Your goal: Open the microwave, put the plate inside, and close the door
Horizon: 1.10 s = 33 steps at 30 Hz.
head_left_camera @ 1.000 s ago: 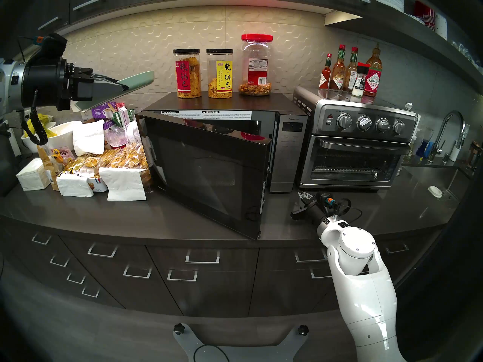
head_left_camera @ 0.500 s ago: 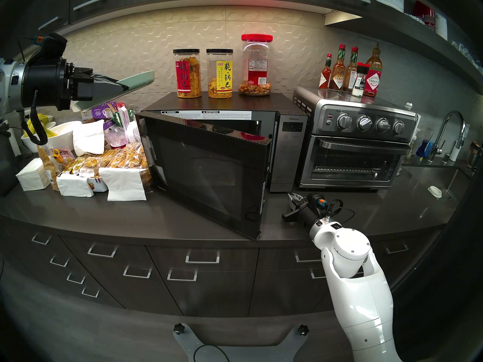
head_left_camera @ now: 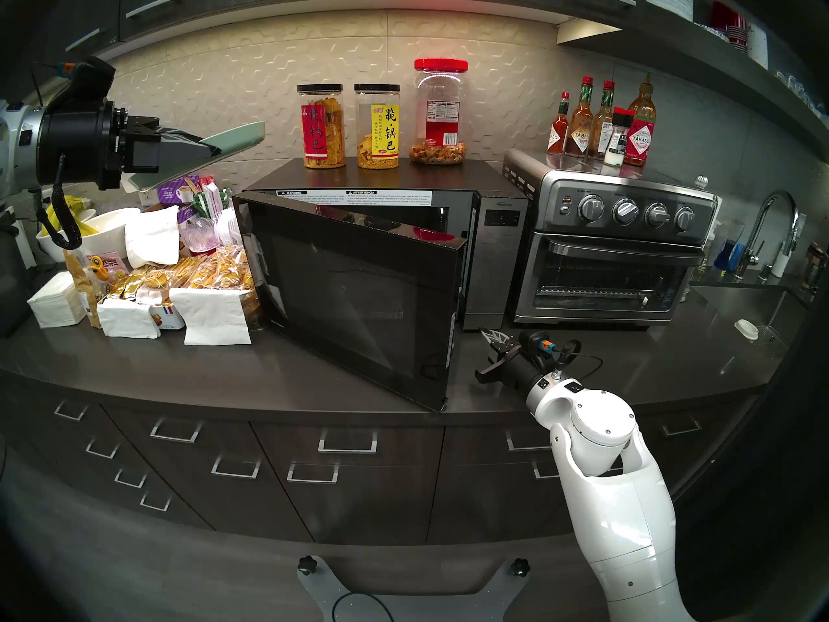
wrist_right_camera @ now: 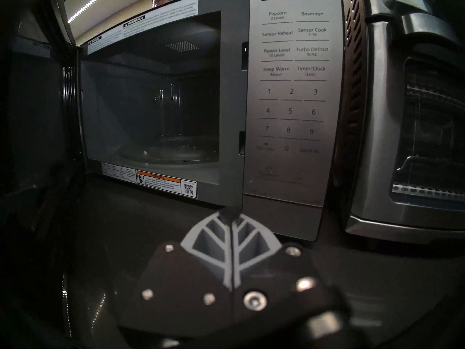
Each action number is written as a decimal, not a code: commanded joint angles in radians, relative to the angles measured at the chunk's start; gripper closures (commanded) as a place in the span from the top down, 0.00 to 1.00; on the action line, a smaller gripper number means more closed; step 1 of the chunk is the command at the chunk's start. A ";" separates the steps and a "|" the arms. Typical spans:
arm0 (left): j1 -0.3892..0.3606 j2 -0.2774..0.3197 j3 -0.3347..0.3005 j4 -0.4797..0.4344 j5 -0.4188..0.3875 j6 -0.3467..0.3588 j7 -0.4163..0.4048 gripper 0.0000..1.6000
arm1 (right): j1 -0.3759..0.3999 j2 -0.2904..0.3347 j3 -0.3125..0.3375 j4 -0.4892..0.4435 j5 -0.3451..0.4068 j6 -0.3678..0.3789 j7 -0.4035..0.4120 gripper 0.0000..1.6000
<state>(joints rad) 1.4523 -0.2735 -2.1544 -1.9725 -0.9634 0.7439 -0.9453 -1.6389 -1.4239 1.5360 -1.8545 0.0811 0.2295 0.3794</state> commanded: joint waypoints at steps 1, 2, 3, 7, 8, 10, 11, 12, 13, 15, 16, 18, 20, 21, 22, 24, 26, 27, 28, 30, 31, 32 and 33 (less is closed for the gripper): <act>-0.007 0.000 -0.013 -0.002 0.001 0.001 -0.002 0.00 | -0.006 0.014 0.008 -0.028 0.023 -0.055 0.039 0.00; -0.007 0.000 -0.013 -0.002 0.001 0.001 -0.002 0.00 | -0.007 0.014 0.009 -0.027 0.023 -0.057 0.042 0.00; -0.007 0.000 -0.013 -0.002 0.001 0.001 -0.002 0.00 | -0.007 0.016 0.009 -0.025 0.024 -0.060 0.047 0.00; -0.007 0.000 -0.013 -0.002 0.002 0.001 -0.003 0.00 | -0.007 0.021 0.008 -0.021 0.030 -0.063 0.064 0.00; -0.007 0.000 -0.013 -0.002 0.002 0.001 -0.003 0.00 | -0.008 0.021 0.008 -0.021 0.030 -0.062 0.066 0.00; -0.007 0.000 -0.013 -0.002 0.002 0.001 -0.003 0.00 | -0.007 0.020 0.007 -0.019 0.033 -0.057 0.072 0.00; -0.007 0.000 -0.013 -0.002 0.002 0.001 -0.003 0.00 | -0.007 0.019 0.005 -0.018 0.031 -0.058 0.073 0.00; -0.007 0.000 -0.013 -0.002 0.002 0.001 -0.003 0.00 | -0.007 0.019 0.003 -0.018 0.030 -0.059 0.074 0.00; -0.007 0.000 -0.013 -0.002 0.002 0.001 -0.003 0.00 | -0.008 0.021 0.001 -0.019 0.034 -0.059 0.083 0.00; -0.007 0.000 -0.013 -0.002 0.002 0.001 -0.003 0.00 | -0.009 0.021 -0.001 -0.020 0.034 -0.060 0.085 0.00; -0.007 0.000 -0.013 -0.002 0.002 0.001 -0.003 0.00 | -0.013 0.019 -0.006 -0.021 0.030 -0.063 0.086 0.00; -0.007 0.000 -0.013 -0.002 0.002 0.001 -0.003 0.00 | -0.014 0.021 -0.011 -0.021 0.031 -0.065 0.092 0.00; -0.007 0.000 -0.013 -0.002 0.002 0.001 -0.003 0.00 | -0.019 0.022 -0.017 -0.023 0.030 -0.068 0.099 0.00; -0.007 0.000 -0.013 -0.002 0.002 0.001 -0.003 0.00 | -0.022 0.022 -0.019 -0.026 0.031 -0.068 0.101 0.00; -0.007 0.000 -0.013 -0.002 0.002 0.001 -0.003 0.00 | -0.024 0.021 -0.021 -0.028 0.030 -0.068 0.102 0.00; -0.007 0.000 -0.013 -0.002 0.002 0.001 -0.003 0.00 | -0.025 0.021 -0.023 -0.029 0.030 -0.069 0.104 0.00; -0.007 0.000 -0.013 -0.002 0.002 0.001 -0.003 0.00 | -0.027 0.019 -0.028 -0.030 0.028 -0.071 0.106 0.00; -0.007 0.000 -0.013 -0.002 0.002 0.001 -0.003 0.00 | -0.028 0.021 -0.031 -0.032 0.028 -0.072 0.110 0.00; -0.007 0.000 -0.013 -0.002 0.002 0.001 -0.003 0.00 | -0.033 0.022 -0.035 -0.036 0.028 -0.074 0.114 0.00; -0.007 0.000 -0.013 -0.002 0.002 0.001 -0.003 0.00 | -0.039 0.024 -0.038 -0.042 0.029 -0.076 0.121 0.00; -0.007 0.000 -0.013 -0.002 0.002 0.001 -0.003 0.00 | -0.039 0.024 -0.038 -0.042 0.029 -0.076 0.121 0.00; -0.007 0.000 -0.013 -0.002 0.001 0.001 -0.002 0.00 | -0.047 0.028 -0.041 -0.050 0.031 -0.079 0.131 0.00; -0.007 0.000 -0.013 -0.002 0.001 0.001 -0.002 0.00 | -0.052 0.029 -0.043 -0.055 0.030 -0.080 0.133 0.00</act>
<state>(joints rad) 1.4523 -0.2735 -2.1546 -1.9725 -0.9633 0.7439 -0.9456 -1.6747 -1.3985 1.5029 -1.8640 0.1062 0.1671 0.4957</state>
